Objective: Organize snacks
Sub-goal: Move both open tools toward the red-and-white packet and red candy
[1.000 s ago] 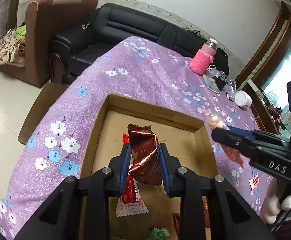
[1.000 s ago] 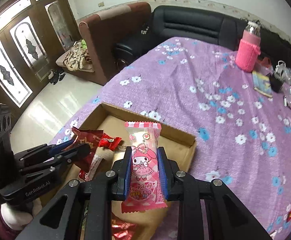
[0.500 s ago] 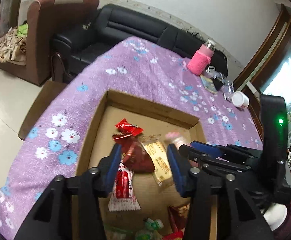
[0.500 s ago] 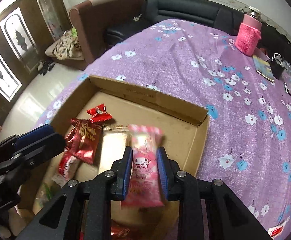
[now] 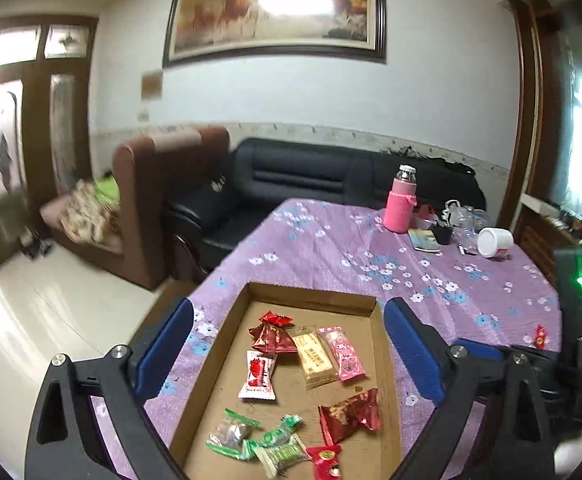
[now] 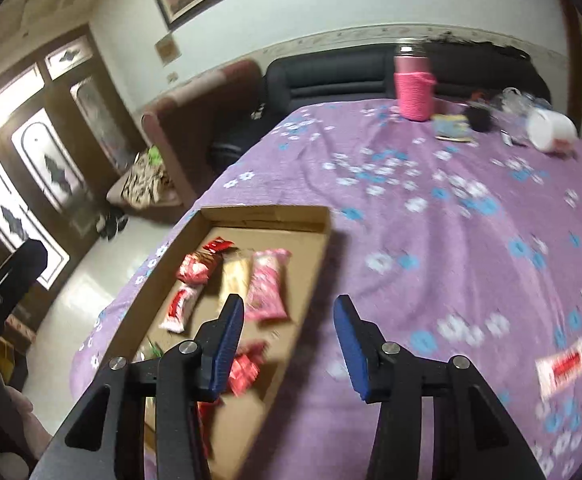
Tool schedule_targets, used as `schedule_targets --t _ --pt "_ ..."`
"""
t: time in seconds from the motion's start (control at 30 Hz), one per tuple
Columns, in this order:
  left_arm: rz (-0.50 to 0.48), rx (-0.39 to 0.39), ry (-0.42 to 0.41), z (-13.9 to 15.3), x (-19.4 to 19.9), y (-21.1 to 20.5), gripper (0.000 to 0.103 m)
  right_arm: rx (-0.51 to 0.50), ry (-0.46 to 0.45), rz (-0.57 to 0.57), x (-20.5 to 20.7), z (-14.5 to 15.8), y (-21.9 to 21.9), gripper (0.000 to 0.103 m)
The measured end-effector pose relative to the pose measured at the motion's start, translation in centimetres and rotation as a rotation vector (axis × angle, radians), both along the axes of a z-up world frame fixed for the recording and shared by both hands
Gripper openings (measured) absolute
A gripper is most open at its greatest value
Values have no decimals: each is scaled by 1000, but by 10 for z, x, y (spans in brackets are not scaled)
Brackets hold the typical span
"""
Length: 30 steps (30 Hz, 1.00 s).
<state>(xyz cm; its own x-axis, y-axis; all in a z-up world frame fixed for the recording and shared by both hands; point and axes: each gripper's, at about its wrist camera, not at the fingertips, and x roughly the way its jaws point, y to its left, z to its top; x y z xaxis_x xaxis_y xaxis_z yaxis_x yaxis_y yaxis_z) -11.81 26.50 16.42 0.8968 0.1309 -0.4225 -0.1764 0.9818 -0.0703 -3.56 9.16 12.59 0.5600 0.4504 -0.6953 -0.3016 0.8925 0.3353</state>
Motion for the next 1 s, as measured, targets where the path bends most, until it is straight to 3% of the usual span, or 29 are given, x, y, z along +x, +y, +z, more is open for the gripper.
schedule_targets --t 0.13,0.37,0.57,0.7,1.0 --pt "13 5 6 -9 -10 -33 96 -32 -34 -49 -20 1 -29 51" --pt "-136 26 54 -21 -17 -99 96 -6 -43 -183 -47 -6 -92 53" --pt "-190 85 86 -34 -23 -148 96 -16 -37 -322 -66 -26 -129 54" --pt "-204 121 129 -47 -22 -169 96 -57 -43 -362 -71 -36 -136 55" --pt "-204 134 169 -59 -13 -174 96 -61 -33 -385 -68 -47 -145 55"
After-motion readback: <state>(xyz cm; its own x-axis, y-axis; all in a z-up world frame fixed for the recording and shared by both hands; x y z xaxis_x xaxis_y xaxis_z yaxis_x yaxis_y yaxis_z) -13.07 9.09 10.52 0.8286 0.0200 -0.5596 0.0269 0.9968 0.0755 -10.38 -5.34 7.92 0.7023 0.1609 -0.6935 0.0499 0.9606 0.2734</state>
